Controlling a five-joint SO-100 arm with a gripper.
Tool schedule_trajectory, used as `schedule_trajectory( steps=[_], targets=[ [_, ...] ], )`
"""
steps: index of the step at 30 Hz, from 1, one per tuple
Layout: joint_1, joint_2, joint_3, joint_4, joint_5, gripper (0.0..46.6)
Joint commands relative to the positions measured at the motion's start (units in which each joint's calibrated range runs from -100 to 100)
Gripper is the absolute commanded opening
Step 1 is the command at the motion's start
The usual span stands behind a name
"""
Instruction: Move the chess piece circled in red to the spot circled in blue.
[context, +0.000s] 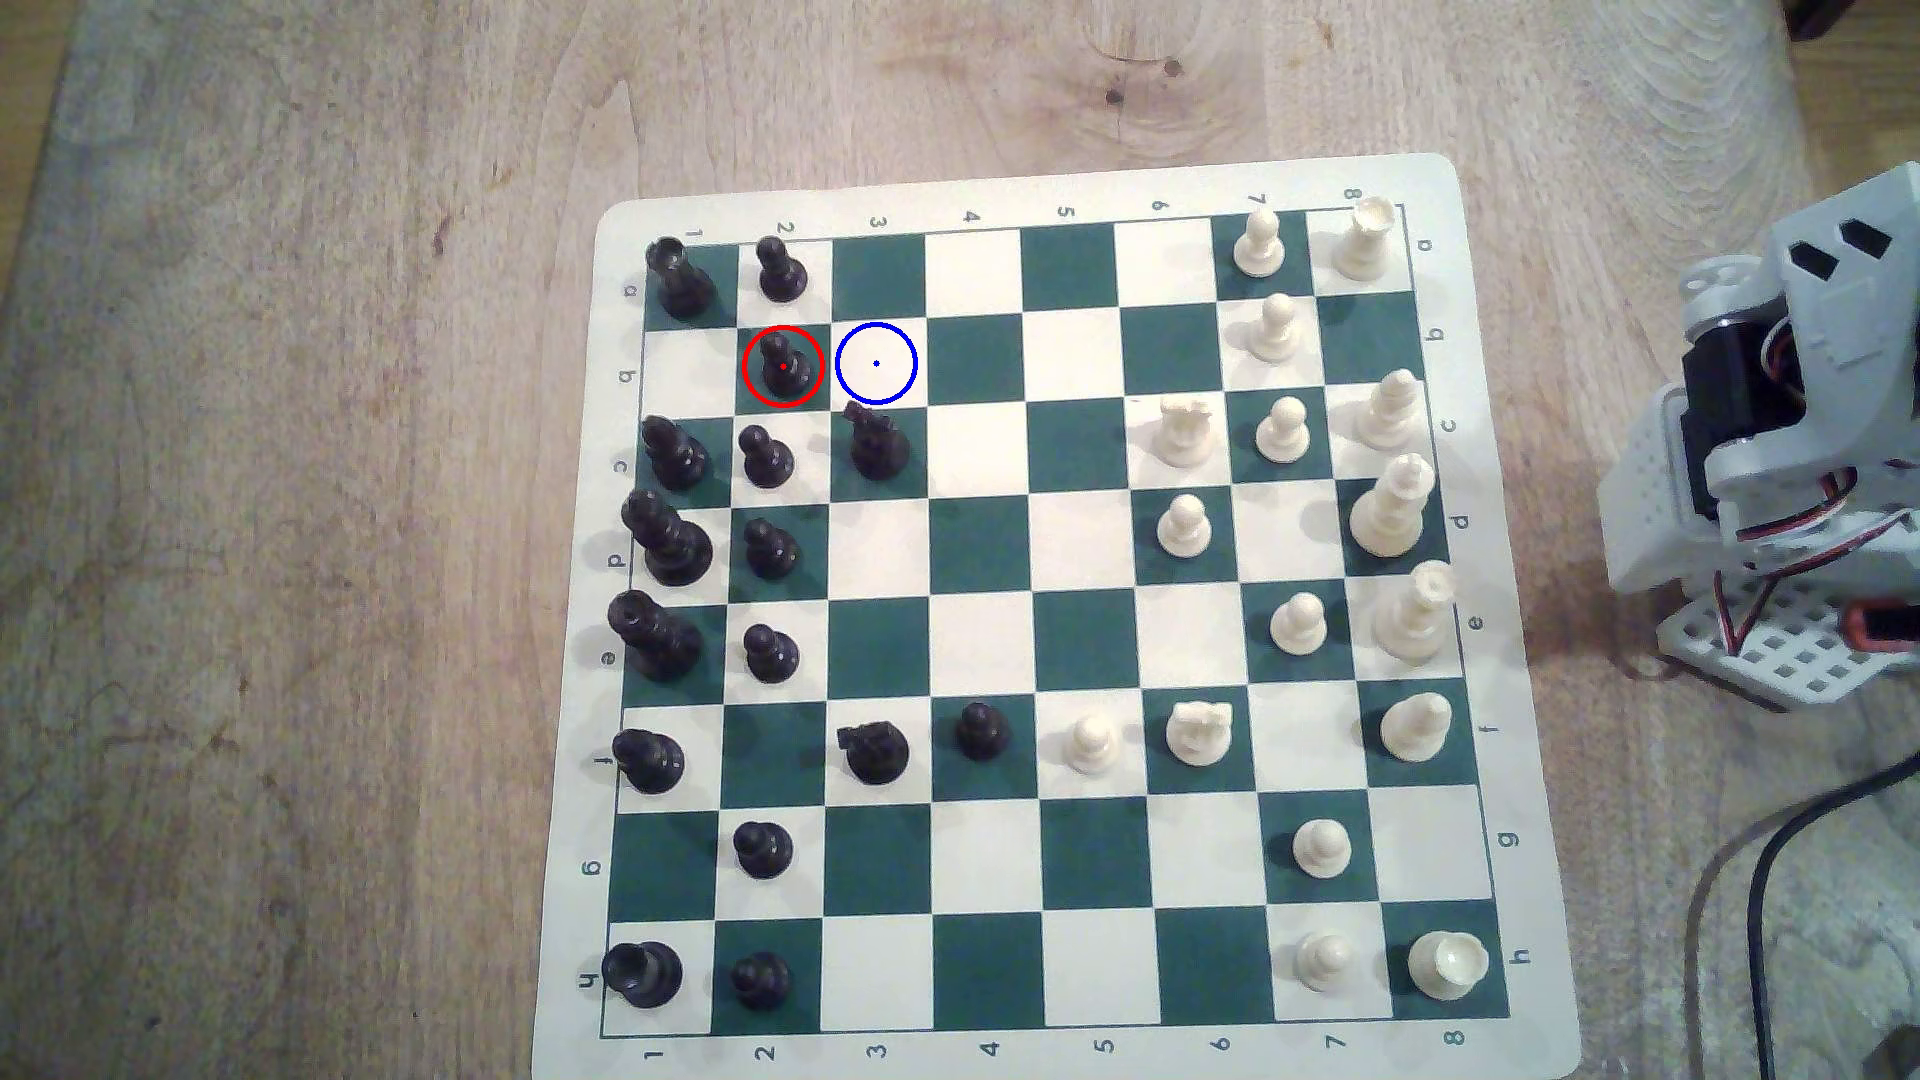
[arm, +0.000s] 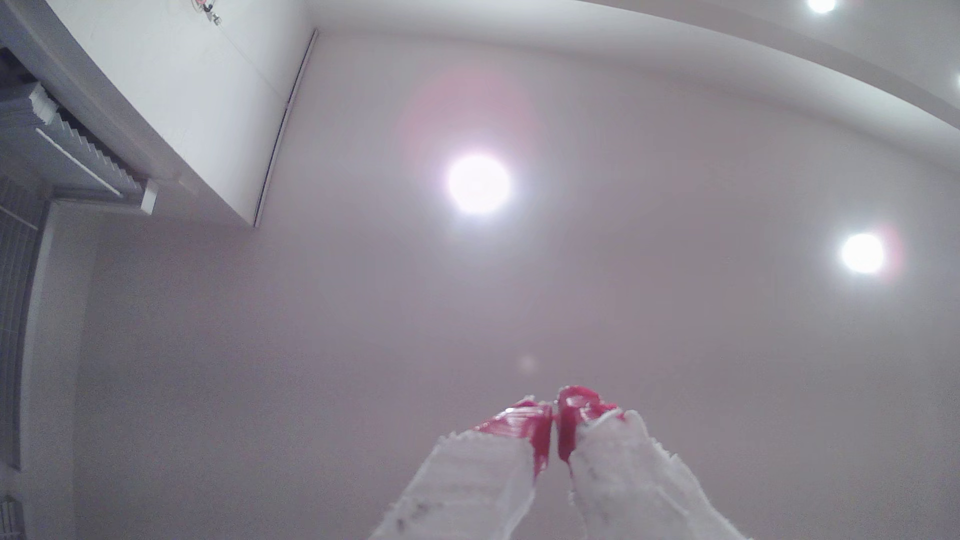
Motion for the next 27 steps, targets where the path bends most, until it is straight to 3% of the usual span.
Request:
schedule_trajectory(
  steps=[1,8,12,17,24,27],
  targets=[
    [5.3,-0.2,-0.2,4.4,0.1,0.2],
    [6.0,-0.2,-8.7,26.0,0.1,0.2],
    [8.8,-0.2,-16.2,52.7,0.1,0.2],
    [10.1,0.1,-20.7,72.2,-0.2,0.2],
    [10.3,16.9,-33.3,94.1,-0.3,0.2],
    [10.0,22.2,-34.8,95.8,-0.3,0.2]
  ],
)
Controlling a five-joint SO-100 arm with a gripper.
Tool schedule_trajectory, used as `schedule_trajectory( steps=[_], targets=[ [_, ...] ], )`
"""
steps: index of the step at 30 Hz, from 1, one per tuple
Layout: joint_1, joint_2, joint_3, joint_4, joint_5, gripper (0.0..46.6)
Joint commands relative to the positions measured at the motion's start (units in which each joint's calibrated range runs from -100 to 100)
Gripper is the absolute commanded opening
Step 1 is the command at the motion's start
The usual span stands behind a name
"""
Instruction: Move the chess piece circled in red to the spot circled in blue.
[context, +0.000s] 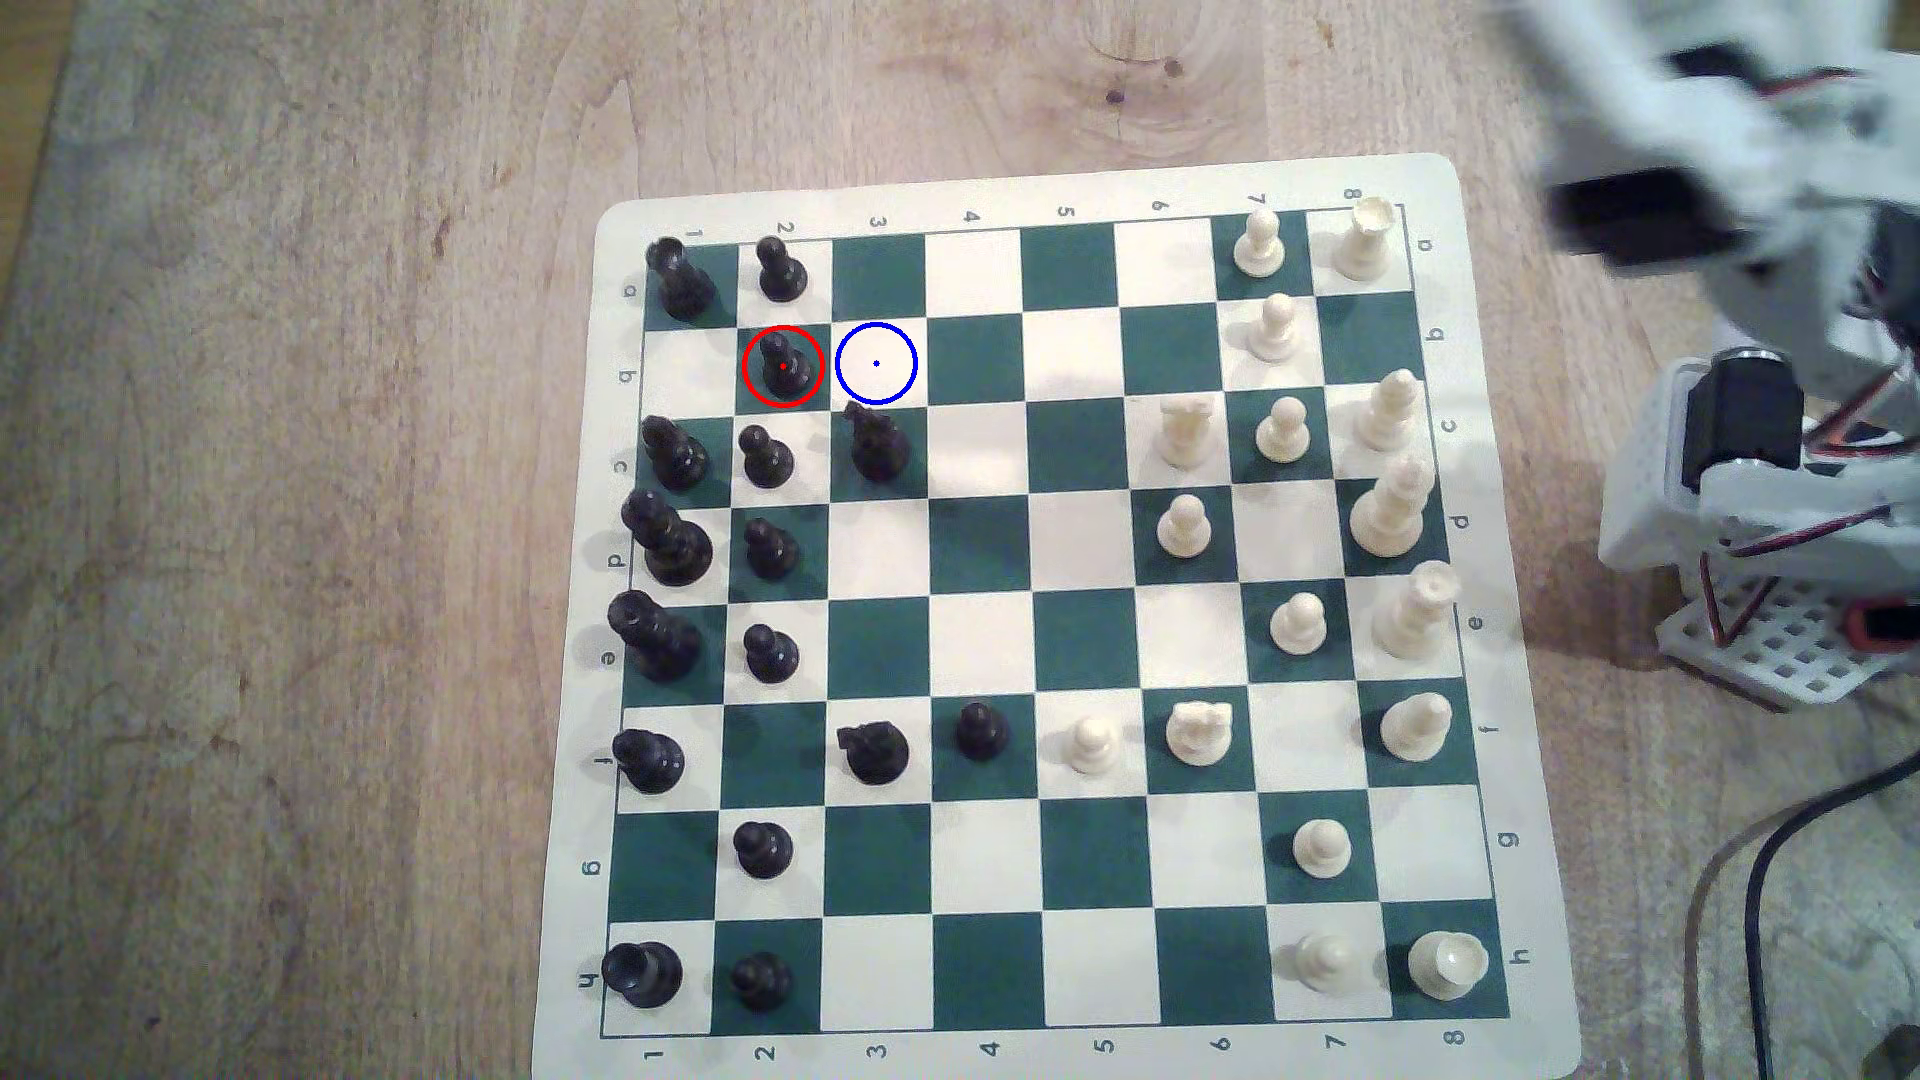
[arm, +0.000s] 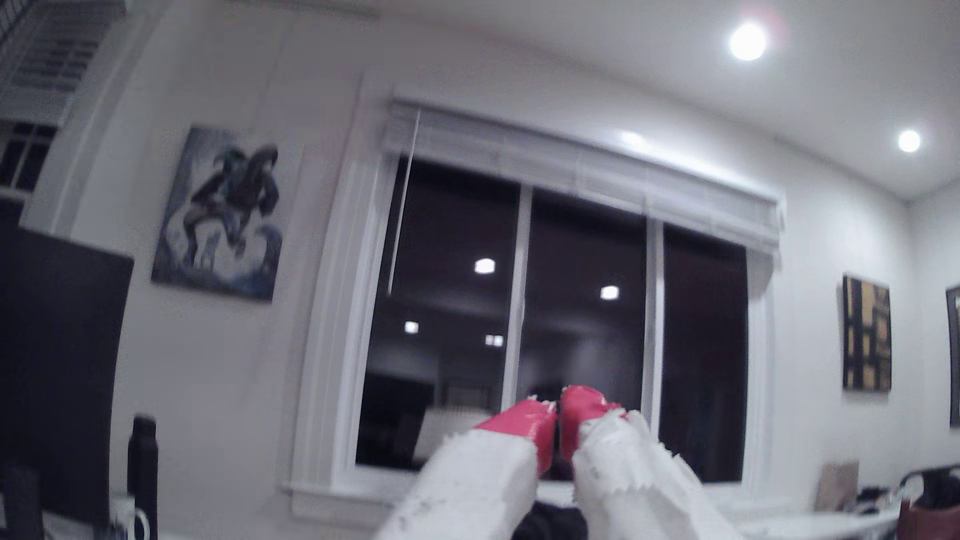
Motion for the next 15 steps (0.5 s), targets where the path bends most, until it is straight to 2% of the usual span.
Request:
schedule_trajectory(
  steps=[1,10,11,12,13,15],
  targets=[
    [0.1,10.2,-8.0,6.0,-0.3,0.2],
    [-0.3,27.3,-24.8,32.4,-0.3,0.2],
    [-0.4,28.8,-26.8,35.4,-0.6,2.6],
    [-0.4,30.7,-28.6,37.9,-1.1,7.4],
    [-0.8,32.8,-29.7,38.6,-2.6,8.7],
    [-0.9,36.4,-33.7,44.6,-3.3,11.0]
  ],
)
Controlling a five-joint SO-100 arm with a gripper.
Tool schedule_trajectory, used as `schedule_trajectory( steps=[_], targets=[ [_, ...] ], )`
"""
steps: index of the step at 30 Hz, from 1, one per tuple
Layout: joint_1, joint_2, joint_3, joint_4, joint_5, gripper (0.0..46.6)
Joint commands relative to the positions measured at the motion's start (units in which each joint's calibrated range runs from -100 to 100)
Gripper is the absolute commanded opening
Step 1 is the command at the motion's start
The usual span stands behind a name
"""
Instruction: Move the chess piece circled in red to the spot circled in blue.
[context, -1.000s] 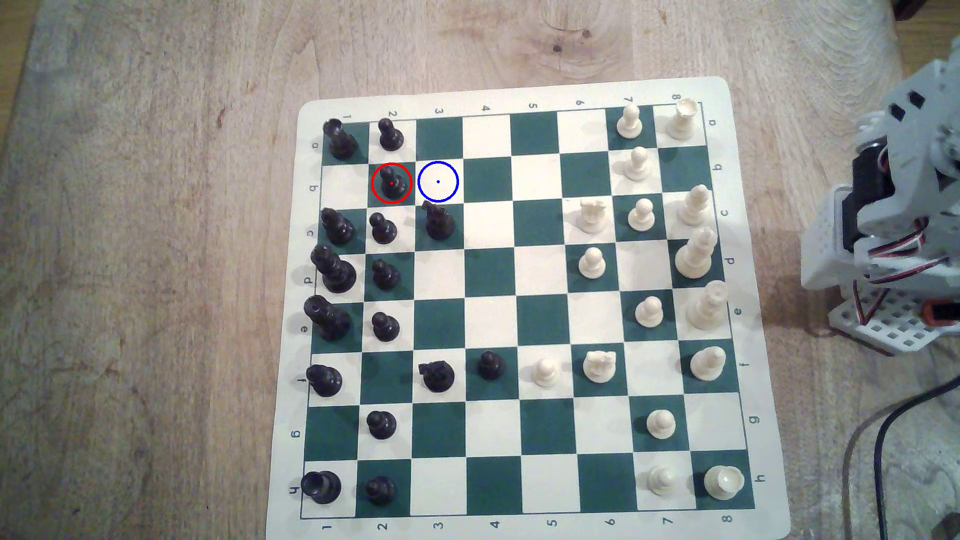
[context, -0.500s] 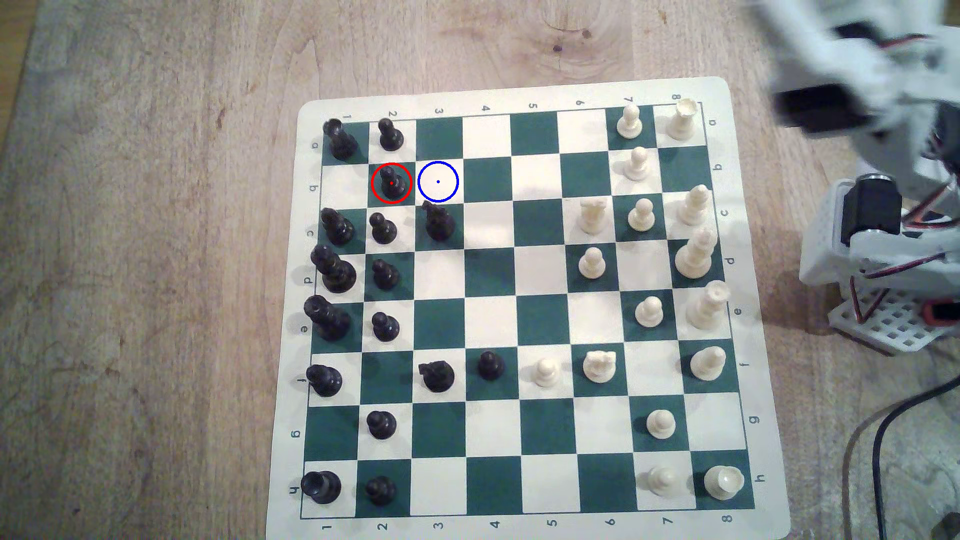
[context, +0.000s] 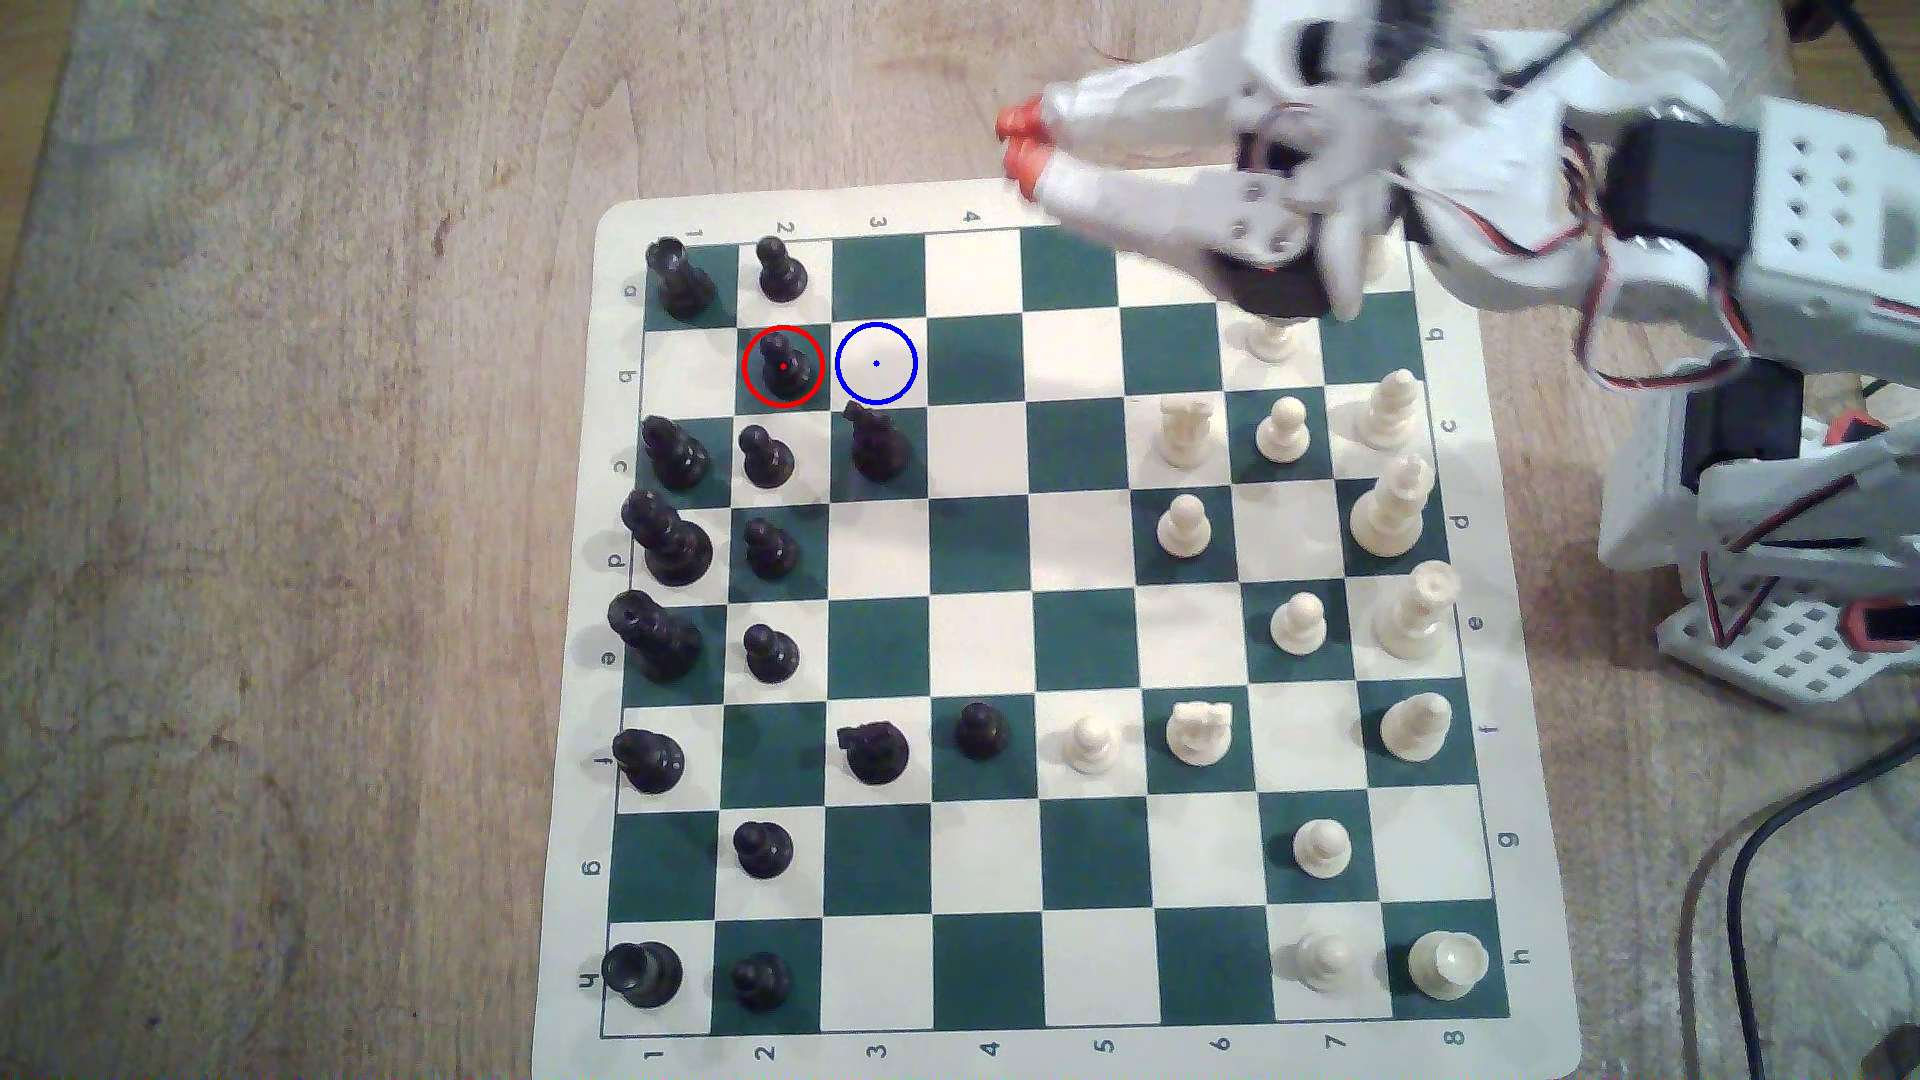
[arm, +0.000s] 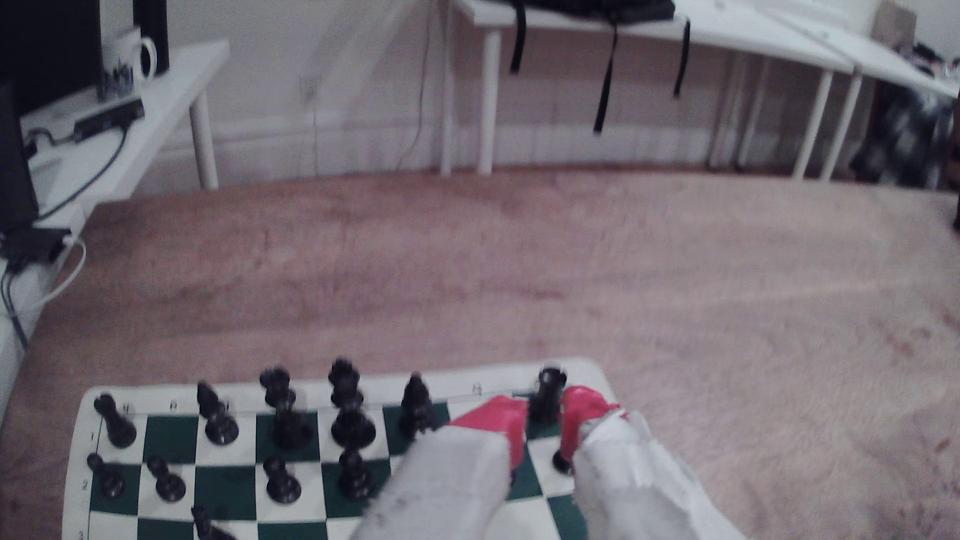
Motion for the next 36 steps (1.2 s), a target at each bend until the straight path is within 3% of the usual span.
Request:
schedule_trajectory(
  steps=[1,5,9,13,22,36],
  targets=[
    [-0.7,6.9,-13.2,11.0,-1.9,11.1],
    [-1.7,14.7,-20.8,15.9,-3.1,5.3],
    [-1.9,23.6,-31.1,20.4,-4.8,4.6],
    [-1.1,31.3,-39.1,23.1,-7.8,7.1],
    [0.2,44.1,-50.6,25.2,-8.7,14.3],
    [1.4,61.3,-64.3,23.1,-9.2,14.1]
  ],
)
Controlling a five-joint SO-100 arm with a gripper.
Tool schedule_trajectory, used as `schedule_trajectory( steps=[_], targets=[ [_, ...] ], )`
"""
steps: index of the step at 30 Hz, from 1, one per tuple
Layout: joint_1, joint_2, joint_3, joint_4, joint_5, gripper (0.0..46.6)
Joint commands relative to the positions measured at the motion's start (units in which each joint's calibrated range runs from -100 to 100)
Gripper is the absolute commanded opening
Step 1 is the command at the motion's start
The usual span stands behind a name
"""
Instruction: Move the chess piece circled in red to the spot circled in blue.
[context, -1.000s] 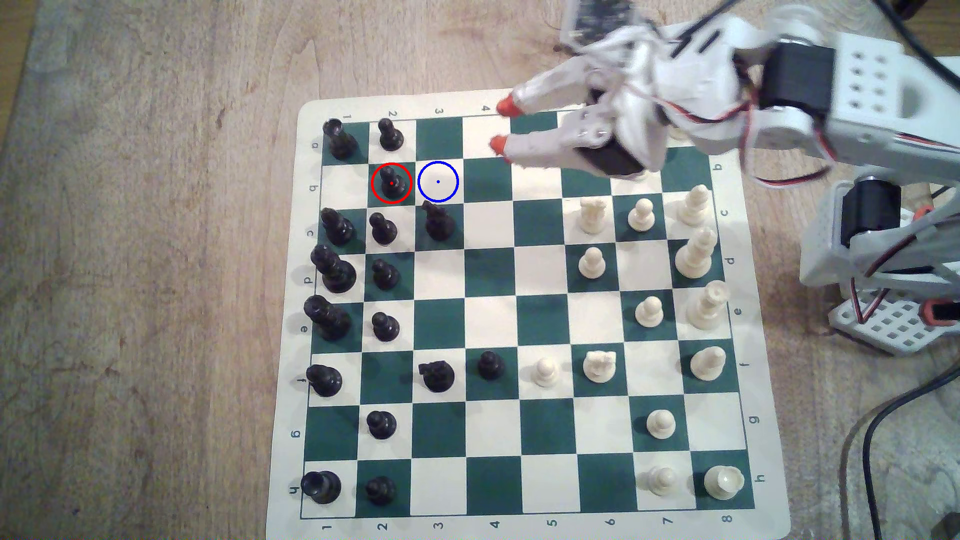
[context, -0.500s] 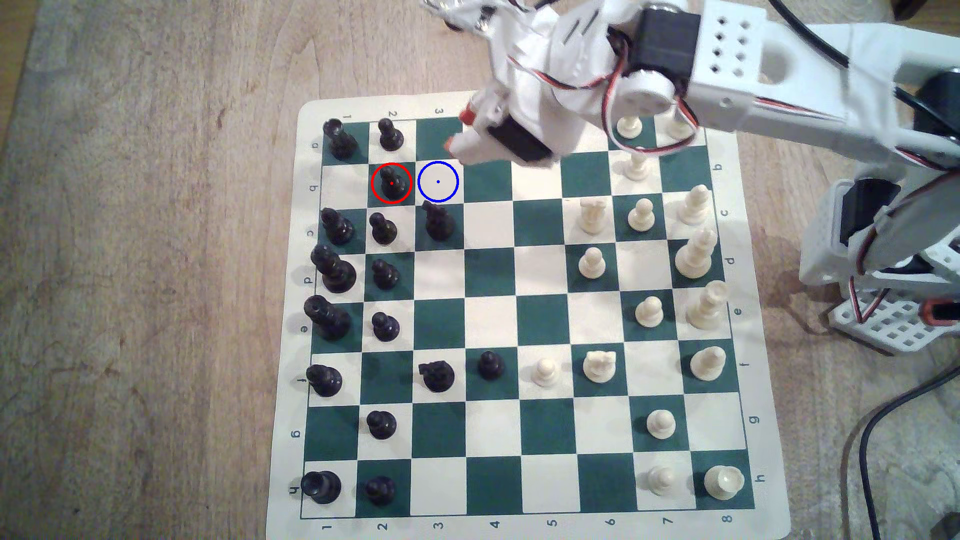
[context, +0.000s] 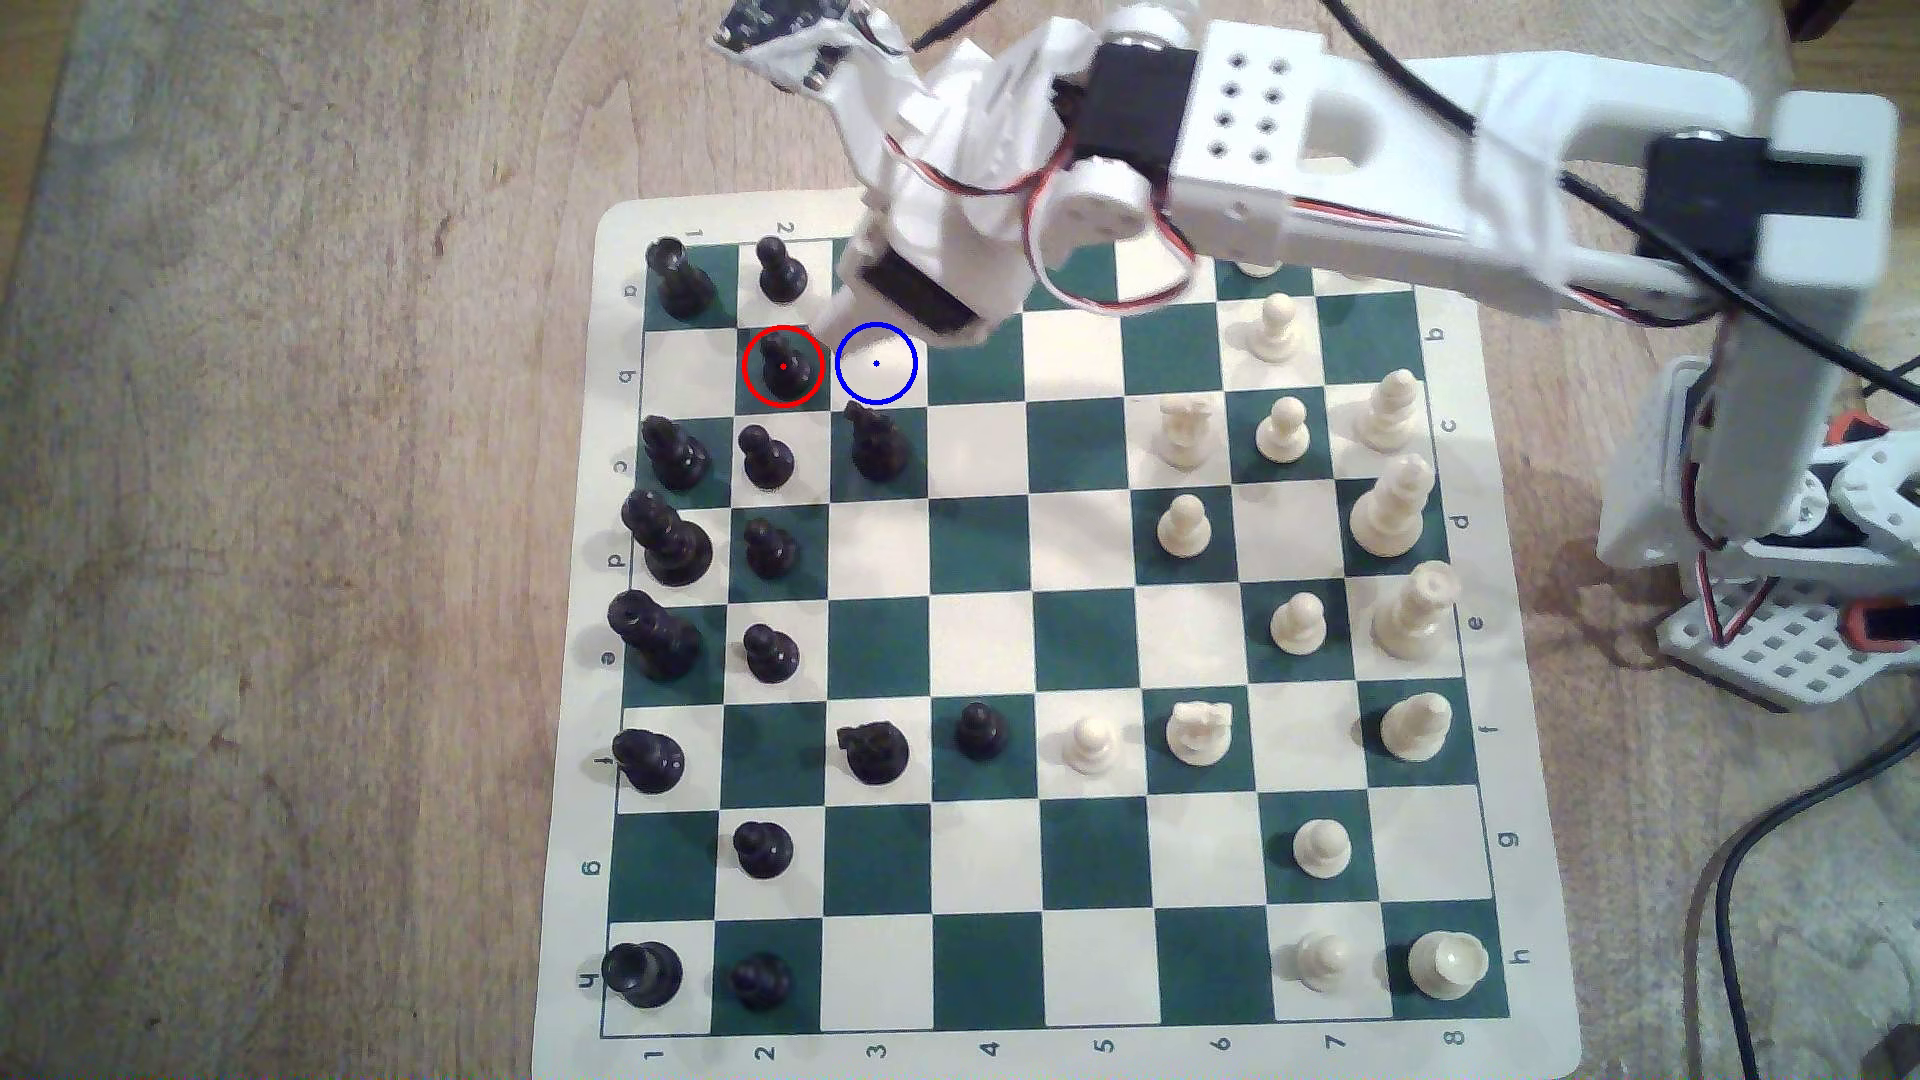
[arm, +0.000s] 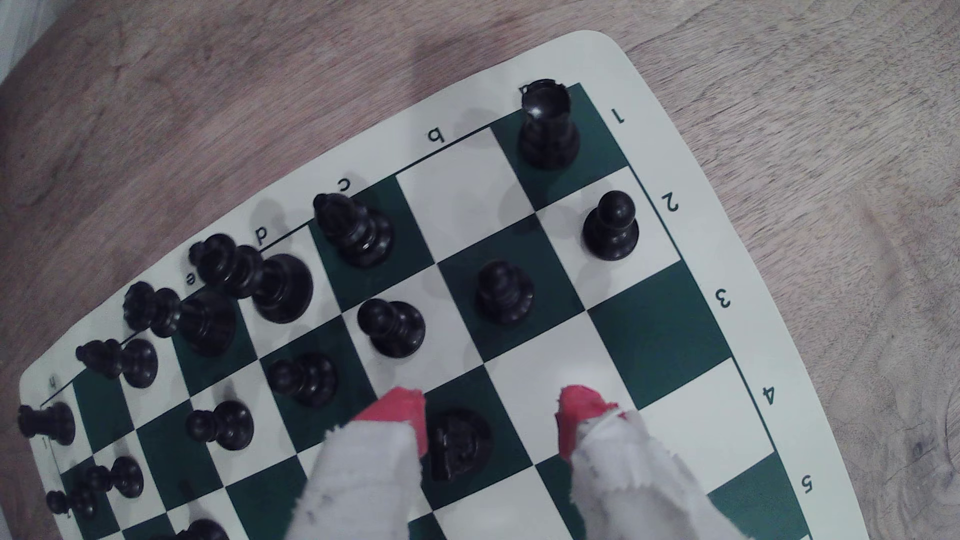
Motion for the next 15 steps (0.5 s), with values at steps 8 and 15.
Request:
schedule_trajectory(
  steps=[8,15],
  targets=[
    [-1.5,8.6,-13.4,-4.0,0.1,15.2],
    [-0.8,12.5,-12.7,-8.0,0.0,15.6]
  ],
)
